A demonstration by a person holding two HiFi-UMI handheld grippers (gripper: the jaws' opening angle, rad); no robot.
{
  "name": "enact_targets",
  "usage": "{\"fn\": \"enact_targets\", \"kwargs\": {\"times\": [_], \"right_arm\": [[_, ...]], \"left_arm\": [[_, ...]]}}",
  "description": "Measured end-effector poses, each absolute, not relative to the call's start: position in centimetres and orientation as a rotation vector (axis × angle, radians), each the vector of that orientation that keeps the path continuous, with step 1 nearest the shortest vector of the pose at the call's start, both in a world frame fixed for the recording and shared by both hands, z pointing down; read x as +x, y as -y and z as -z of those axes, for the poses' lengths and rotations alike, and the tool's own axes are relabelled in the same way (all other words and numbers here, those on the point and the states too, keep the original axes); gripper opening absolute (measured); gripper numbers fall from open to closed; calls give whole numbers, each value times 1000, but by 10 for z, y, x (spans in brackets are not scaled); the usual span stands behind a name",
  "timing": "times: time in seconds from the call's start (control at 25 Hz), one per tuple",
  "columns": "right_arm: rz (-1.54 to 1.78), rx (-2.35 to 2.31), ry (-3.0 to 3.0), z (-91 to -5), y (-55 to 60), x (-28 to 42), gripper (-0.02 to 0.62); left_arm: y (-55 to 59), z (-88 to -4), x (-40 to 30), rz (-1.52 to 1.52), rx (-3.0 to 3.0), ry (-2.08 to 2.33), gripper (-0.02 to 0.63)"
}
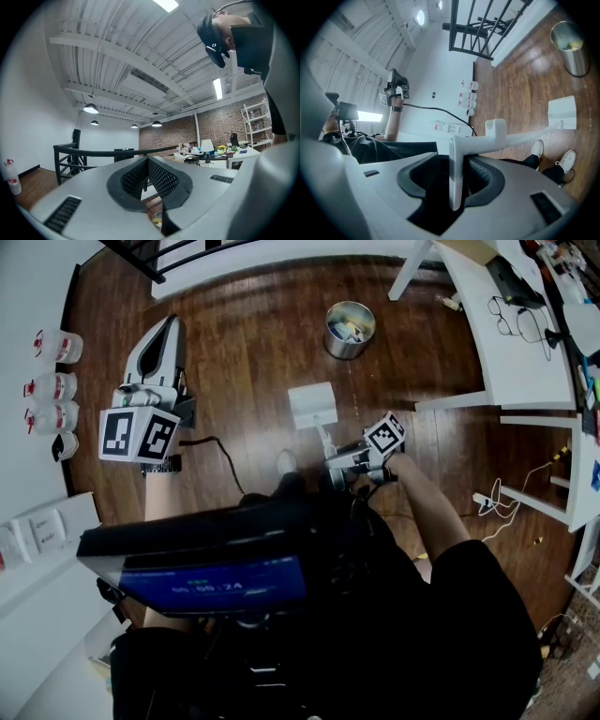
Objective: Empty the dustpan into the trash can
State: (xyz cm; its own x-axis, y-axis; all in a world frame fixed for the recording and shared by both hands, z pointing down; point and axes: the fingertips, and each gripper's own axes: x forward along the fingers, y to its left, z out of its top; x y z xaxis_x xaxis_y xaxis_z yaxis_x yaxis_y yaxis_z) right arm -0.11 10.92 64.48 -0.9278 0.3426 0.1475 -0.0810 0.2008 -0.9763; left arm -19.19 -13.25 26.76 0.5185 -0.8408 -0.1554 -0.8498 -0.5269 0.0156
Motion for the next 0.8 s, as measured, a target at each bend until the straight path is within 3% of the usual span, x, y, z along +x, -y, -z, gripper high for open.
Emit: {"fn": "enact_targets", "kwargs": {"times": [0.8], "right_arm": [[-1808, -152, 2119, -645, -109, 24, 186]], "left_arm": [[133, -266, -192, -248, -2691, -1479, 0]]}}
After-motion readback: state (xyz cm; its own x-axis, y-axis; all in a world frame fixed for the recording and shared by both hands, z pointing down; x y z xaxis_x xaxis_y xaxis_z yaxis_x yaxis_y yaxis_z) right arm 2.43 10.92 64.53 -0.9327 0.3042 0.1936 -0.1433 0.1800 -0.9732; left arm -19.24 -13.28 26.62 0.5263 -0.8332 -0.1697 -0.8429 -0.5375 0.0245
